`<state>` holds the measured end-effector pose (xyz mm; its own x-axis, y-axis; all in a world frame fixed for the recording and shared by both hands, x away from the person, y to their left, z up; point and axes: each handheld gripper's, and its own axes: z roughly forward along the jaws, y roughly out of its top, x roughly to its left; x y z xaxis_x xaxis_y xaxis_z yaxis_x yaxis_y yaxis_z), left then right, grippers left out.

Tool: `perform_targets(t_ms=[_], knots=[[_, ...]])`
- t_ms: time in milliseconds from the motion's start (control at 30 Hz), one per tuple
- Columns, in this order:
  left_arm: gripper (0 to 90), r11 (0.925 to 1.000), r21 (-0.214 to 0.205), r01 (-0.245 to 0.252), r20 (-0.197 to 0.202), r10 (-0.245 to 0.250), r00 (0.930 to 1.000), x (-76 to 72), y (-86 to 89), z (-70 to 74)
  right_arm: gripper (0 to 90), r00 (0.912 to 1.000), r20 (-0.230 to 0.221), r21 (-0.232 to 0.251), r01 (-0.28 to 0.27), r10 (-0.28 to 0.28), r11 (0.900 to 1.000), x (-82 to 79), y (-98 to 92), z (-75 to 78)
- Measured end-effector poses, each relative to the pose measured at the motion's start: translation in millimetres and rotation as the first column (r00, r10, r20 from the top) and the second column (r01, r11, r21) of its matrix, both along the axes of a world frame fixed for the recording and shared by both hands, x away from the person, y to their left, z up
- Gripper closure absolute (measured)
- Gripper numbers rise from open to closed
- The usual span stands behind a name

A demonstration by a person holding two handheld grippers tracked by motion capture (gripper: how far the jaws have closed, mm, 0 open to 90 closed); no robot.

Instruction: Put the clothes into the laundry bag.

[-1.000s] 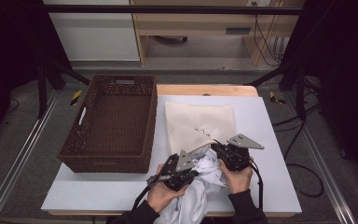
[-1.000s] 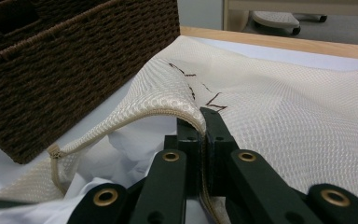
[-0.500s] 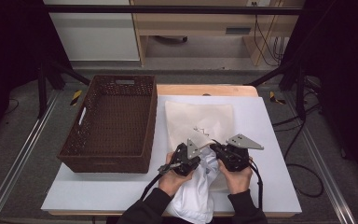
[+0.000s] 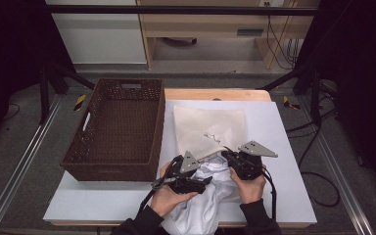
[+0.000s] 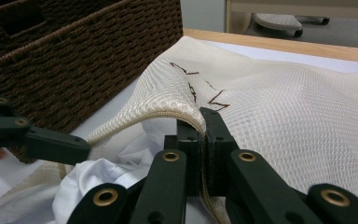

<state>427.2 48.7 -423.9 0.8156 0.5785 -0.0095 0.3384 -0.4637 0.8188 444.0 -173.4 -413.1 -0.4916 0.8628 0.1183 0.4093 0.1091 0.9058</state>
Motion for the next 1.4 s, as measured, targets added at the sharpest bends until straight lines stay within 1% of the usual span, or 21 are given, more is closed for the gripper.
perform_targets(t_ms=[67, 100, 167, 200, 300, 400, 500, 533, 567, 667, 733, 767, 800, 900, 933, 967, 1033, 1167, 1300, 1367, 1400], knots=[[27.4, 1.0000, -0.003, 0.002, 0.006, -0.002, 1.0000, -2.9, 2.8, 1.2, 87.7, 1.0000, 0.000, -0.001, 0.000, 0.000, 1.0000, -0.1, -0.8, 0.0], [26.4, 1.0000, 0.005, 0.005, 0.019, -0.005, 0.9998, -9.9, 9.0, 3.8, 87.7, 1.0000, 0.000, -0.001, 0.000, 0.000, 1.0000, -0.1, -1.0, 0.0], [24.1, 0.9999, 0.012, 0.011, 0.012, -0.011, 0.9999, -16.3, 15.1, 4.4, 87.7, 1.0000, 0.000, 0.001, 0.002, -0.002, 1.0000, -0.2, -1.4, 0.1], [23.1, 0.9996, 0.024, 0.014, 0.006, -0.015, 0.9999, -20.1, 18.5, 3.2, 87.7, 1.0000, 0.000, 0.001, 0.001, -0.001, 1.0000, -0.3, -1.5, 0.2], [23.8, 0.9982, 0.058, 0.017, -0.016, -0.016, 0.9998, -30.7, 26.6, -7.8, 87.7, 1.0000, 0.000, 0.000, 0.002, -0.002, 1.0000, -0.3, -1.6, 0.3], [26.8, 0.9971, 0.071, 0.028, -0.048, -0.024, 0.9985, -35.8, 27.5, -24.3, 87.7, 1.0000, -0.002, -0.002, 0.000, 0.000, 1.0000, -0.1, -1.0, 0.0], [33.6, 0.9969, 0.073, 0.027, -0.057, -0.023, 0.9981, -36.2, 24.9, -35.1, 87.7, 1.0000, -0.002, -0.004, -0.001, 0.001, 1.0000, 0.0, -0.4, -0.5], [36.3, 0.9962, 0.084, 0.025, -0.059, -0.020, 0.9981, -35.9, 23.7, -37.0, 87.7, 1.0000, -0.003, -0.001, -0.002, 0.002, 1.0000, 0.1, -0.3, -0.7], [38.0, 0.9966, 0.081, 0.020, -0.065, -0.015, 0.9978, -35.7, 23.1, -38.4, 87.7, 1.0000, -0.003, -0.001, -0.002, 0.002, 1.0000, 0.3, -0.2, -0.9], [42.4, 0.9970, 0.077, 0.008, -0.057, -0.004, 0.9983, -35.7, 23.2, -39.1, 87.7, 1.0000, -0.003, -0.002, -0.001, 0.001, 1.0000, 0.5, -0.5, -1.2], [46.4, 0.9965, 0.083, -0.007, -0.085, 0.014, 0.9963, -35.2, 23.4, -37.4, 87.7, 1.0000, -0.003, -0.003, -0.002, 0.002, 1.0000, 0.4, -0.5, -1.1], [50.2, 0.9965, 0.083, -0.013, -0.104, 0.021, 0.9944, -34.9, 22.9, -36.4, 87.7, 1.0000, -0.003, -0.003, -0.002, 0.002, 1.0000, 0.3, -0.3, -1.1], [55.5, 0.9963, 0.084, -0.022, -0.109, 0.031, 0.9935, -34.9, 22.5, -35.4, 87.7, 1.0000, -0.004, -0.004, -0.002, 0.002, 1.0000, 0.4, 0.1, -1.2], [75.2, 0.9973, 0.066, -0.033, -0.090, 0.038, 0.9952, -35.1, 20.3, -30.2, 87.7, 1.0000, -0.005, -0.006, -0.003, 0.003, 1.0000, 0.4, 0.9, -1.4], [81.6, 0.9983, 0.053, -0.025, -0.091, 0.029, 0.9954, -33.9, 19.7, -27.1, 87.7, 1.0000, -0.005, -0.004, -0.002, 0.002, 1.0000, 0.5, 0.8, -1.4], [84.7, 0.9987, 0.048, -0.019, -0.094, 0.024, 0.9953, -33.1, 18.8, -25.2, 87.7, 1.0000, -0.006, -0.003, -0.002, 0.002, 1.0000, 0.6, 0.6, -1.4], [87.0, 0.9990, 0.043, -0.012, -0.082, 0.015, 0.9965, -30.7, 15.9, -20.8, 87.7, 1.0000, -0.008, -0.002, -0.003, 0.003, 1.0000, 0.6, 0.6, -1.7], [87.8, 0.9997, 0.024, -0.010, -0.073, 0.011, 0.9973, -24.7, 6.6, -15.2, 87.7, 1.0000, -0.006, -0.007, -0.006, 0.006, 1.0000, 0.7, 2.2, -2.2], [87.8, 0.9994, 0.013, -0.032, -0.050, 0.033, 0.9982, -14.0, -7.4, -12.6, 87.7, 1.0000, -0.006, -0.006, -0.008, 0.008, 1.0000, 0.7, 2.8, -1.7], [87.8, 0.9983, 0.027, -0.051, -0.027, 0.052, 0.9983, -7.2, -16.9, -12.3, 87.7, 1.0000, -0.004, -0.003, -0.008, 0.008, 1.0000, 0.6, 2.3, -1.2], [87.9, 0.9971, 0.043, -0.063, -0.006, 0.063, 0.9980, -3.5, -21.7, -12.7, 87.7, 1.0000, -0.004, -0.001, -0.008, 0.008, 1.0000, 0.5, 2.4, -1.0]])
